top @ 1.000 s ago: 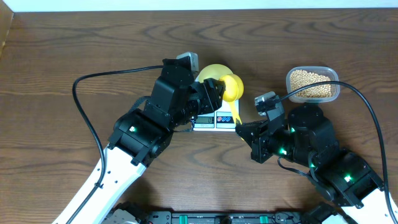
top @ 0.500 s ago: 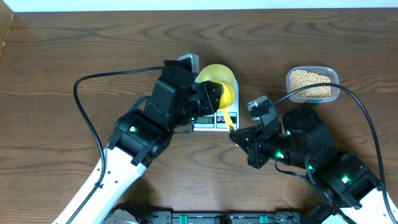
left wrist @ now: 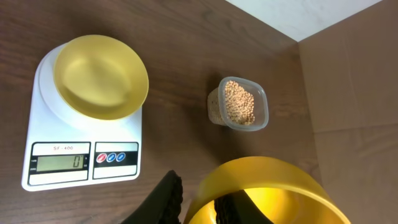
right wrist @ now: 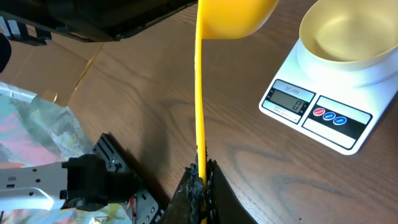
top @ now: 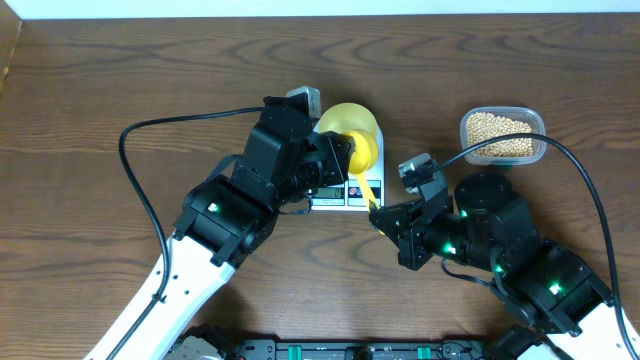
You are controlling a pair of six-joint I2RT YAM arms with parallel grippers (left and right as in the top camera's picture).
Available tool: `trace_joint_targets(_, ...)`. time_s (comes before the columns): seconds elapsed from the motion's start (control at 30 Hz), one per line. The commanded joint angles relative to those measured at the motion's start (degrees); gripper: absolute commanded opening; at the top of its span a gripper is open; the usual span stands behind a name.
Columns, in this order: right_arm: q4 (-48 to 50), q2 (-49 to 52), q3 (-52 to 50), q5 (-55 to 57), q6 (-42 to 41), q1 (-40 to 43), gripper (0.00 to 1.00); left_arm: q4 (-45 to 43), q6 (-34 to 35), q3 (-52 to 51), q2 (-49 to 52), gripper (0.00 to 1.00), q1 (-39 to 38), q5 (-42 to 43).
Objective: Scoop item into bowl and weigh 50g on scale
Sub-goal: 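Close the right gripper on the scoop handle and release with left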
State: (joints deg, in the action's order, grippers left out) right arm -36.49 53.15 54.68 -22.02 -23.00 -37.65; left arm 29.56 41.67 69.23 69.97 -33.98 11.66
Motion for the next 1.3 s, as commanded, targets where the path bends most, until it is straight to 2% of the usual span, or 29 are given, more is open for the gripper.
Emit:
trace_joint_targets(0.0, 0.33, 0.02, 0.94, 0.72, -0.28, -0.33, 0.02, -0.02, -0.70, 0.00, -0.31, 0.19, -0.09, -0.13)
trace_joint_targets(0.07, 0.35, 0.02, 0.94, 0.72, -0.28, -0.33, 0.02, 0.00, -0.70, 0.00, -0.31, 0.19, -0.09, -0.15)
trace_joint_targets(0.1, 0.37, 0.02, 0.94, 0.72, -0.28, -0.33, 0.01, -0.02, -0.70, 0.00, -0.31, 0.13, -0.09, -0.13)
trace_joint_targets(0.23, 0.50, 0.02, 0.94, 0.68, -0.31, -0.33, 0.02, -0.02, -0.70, 0.00, -0.31, 0.08, -0.09, -0.15)
trace_joint_targets(0.57, 1.11, 0.00, 0.94, 0.46, -0.33, -0.33, 0.02, -0.04, -0.68, 0.00, -0.31, 0.07, -0.09, -0.13)
trace_joint_targets(0.7, 1.14, 0.00, 0.94, 0.26, -0.57, -0.31, 0.24, -0.09, 1.53, 0.00, -0.33, 0.07, -0.09, -0.13)
trace_joint_targets(0.8, 1.25, -0.33, 0.98, 0.28, -0.59, -0.26, 0.52, -0.33, 3.23, 0.00, -0.33, 0.07, -0.09, -0.13)
trace_joint_targets(0.93, 1.33, -1.84, 1.27, 0.26, -1.77, -0.09, 0.74, -1.25, 3.63, 0.00, -0.33, 0.07, -0.09, 0.00)
trace_joint_targets(1.03, 1.29, -4.11, 1.27, 0.28, -6.03, 1.14, 0.82, -3.32, 4.04, 0.00, -0.33, 0.07, -0.07, 2.75)
trace_joint_targets(1.27, 1.55, -10.27, 1.27, -0.46, -18.38, 6.23, 0.85, -6.10, 8.41, 0.00, -0.33, 0.07, -0.07, 3.32)
